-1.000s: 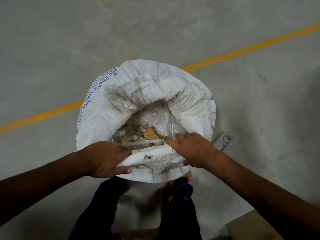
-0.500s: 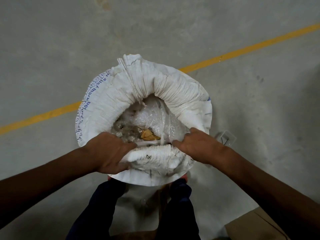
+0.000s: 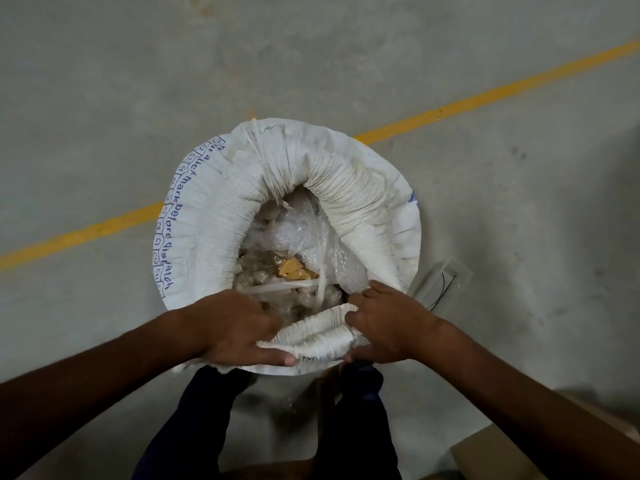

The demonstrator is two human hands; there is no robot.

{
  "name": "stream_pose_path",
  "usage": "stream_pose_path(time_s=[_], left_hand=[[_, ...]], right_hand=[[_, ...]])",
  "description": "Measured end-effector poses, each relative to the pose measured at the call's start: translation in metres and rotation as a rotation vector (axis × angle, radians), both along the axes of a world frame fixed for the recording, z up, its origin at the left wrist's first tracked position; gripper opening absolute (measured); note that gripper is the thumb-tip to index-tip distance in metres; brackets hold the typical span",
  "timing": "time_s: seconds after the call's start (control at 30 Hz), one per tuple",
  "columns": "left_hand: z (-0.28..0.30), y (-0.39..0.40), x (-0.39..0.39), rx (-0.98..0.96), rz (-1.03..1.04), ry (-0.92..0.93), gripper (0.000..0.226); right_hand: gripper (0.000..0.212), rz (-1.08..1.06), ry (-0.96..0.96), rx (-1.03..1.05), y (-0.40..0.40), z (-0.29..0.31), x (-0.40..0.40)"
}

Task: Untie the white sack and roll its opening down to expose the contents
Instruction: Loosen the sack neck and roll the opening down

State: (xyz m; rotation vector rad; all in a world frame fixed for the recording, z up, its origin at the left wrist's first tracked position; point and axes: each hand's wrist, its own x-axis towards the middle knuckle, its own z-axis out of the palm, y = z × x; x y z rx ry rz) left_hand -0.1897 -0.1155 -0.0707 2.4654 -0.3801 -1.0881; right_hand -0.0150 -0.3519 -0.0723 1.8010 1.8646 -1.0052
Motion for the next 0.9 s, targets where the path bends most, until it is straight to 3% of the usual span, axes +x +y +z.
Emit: stream_pose_path(time_s=[0.07,0.2,0.5,0.63,0.9], left_hand=[[0.004,-0.004,0.002,-0.011,0.027,0.054,0.086],[0.011,-0.008,0.007,-0.044,0.009,0.124,0.083],[-0.005,0.005,-0.004,-0.077,-0.020,-0.072,0.055],[-0.003,0.001,-0.002,-0.053,-0.019,-0.031,0.052],[-0.007,0.000,0.002,0.108,0.127,0.109,0.086]], right_hand=[[0.055,-0.003,0.048,0.017,0.000,-0.006,-0.005],[0.031,-0.036,0.151,0.108,0.008,0.000,-0.008],[0.046,-0.261,0.277,0.280,0.003,0.006,-0.003],[0.042,-0.290,0.313,0.272,-0.002,-0.001,-0.010],[0.061,-0.256,0.214,0.129,0.000,-0.008,-0.014]])
